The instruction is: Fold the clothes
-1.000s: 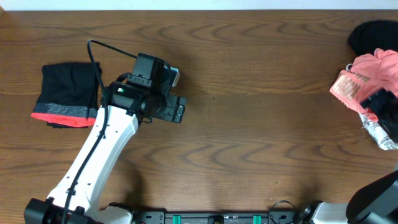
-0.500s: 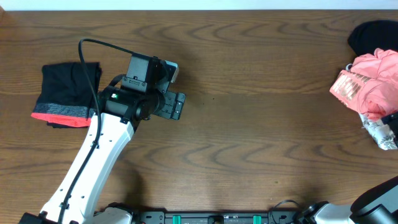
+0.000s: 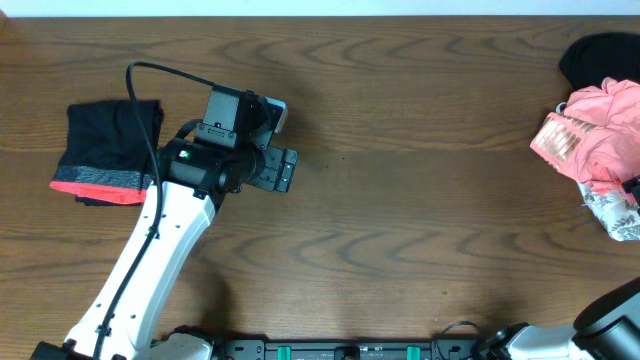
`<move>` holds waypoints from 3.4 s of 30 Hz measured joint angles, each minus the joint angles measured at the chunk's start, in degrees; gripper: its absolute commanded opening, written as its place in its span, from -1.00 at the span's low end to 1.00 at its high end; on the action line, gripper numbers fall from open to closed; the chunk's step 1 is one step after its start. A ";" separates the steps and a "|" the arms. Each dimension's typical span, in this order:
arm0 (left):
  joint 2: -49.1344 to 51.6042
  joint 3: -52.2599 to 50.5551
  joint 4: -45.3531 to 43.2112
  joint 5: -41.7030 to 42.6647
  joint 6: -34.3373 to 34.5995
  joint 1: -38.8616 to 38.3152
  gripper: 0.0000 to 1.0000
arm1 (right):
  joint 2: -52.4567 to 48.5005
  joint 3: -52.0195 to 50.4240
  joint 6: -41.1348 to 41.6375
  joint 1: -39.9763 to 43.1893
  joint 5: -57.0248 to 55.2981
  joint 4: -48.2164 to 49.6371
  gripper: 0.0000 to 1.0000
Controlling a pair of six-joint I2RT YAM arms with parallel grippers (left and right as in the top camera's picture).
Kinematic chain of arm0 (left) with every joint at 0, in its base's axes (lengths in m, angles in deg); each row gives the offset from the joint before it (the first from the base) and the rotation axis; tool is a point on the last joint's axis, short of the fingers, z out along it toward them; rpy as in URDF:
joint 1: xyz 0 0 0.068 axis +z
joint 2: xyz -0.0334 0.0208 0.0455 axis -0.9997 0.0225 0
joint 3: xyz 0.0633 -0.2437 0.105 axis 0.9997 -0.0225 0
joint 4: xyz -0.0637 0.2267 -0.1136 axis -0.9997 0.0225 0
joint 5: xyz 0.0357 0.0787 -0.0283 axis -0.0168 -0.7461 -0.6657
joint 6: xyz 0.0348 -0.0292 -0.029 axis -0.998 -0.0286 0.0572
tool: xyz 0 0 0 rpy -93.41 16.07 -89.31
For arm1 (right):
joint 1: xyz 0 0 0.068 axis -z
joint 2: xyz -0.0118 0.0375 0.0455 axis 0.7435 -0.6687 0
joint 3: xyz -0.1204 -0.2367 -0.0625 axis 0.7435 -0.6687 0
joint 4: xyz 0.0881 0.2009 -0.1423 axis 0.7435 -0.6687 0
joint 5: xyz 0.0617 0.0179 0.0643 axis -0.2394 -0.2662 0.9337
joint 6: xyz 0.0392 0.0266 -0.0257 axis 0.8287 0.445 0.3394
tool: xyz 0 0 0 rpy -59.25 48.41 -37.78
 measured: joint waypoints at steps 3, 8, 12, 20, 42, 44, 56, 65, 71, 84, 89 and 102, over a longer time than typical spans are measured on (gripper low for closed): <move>0.00 0.00 0.02 0.00 -0.11 0.00 0.72 | -2.91 -0.02 0.00 0.02 -0.02 1.66 0.54; 0.00 0.00 0.00 0.00 -0.13 0.00 0.72 | -5.77 -0.13 -0.02 0.22 0.00 4.94 0.43; 0.00 0.00 0.02 0.00 -0.13 0.00 0.72 | -6.34 -0.15 0.02 0.68 -0.02 7.23 0.36; 0.00 0.00 0.02 0.00 -0.13 0.00 0.72 | -7.10 -0.17 0.04 0.83 -0.02 9.88 0.27; 0.00 0.00 -0.13 0.00 -0.13 0.00 0.72 | -12.20 -0.17 -0.11 0.81 10.64 13.49 -0.97; 0.00 0.00 -0.79 0.00 -0.13 0.00 0.72 | -11.41 -0.22 -0.39 0.81 12.13 12.44 -0.97; 0.00 0.00 -3.54 -2.49 -0.11 0.00 0.73 | 17.38 -0.35 -3.93 -1.40 15.47 1.51 -0.97; 0.00 0.00 -2.43 -3.02 0.13 0.02 0.74 | 27.23 -0.22 -5.75 -3.96 9.92 -5.68 -0.98; 0.00 0.00 -0.98 -3.04 1.38 1.86 0.74 | 17.44 -0.28 -6.14 -3.96 8.37 -4.33 -0.97; 0.00 0.00 -0.15 -3.13 10.21 15.82 0.76 | 4.50 -0.31 -6.32 -3.96 4.52 -0.81 0.99; 0.00 0.00 0.00 -3.23 12.39 19.26 0.81 | 4.52 0.22 -6.05 -5.05 3.41 -5.31 0.99; 2.93 0.00 -0.11 -3.23 19.45 23.71 0.96 | 4.52 5.75 -11.69 -28.52 -5.11 -11.85 0.99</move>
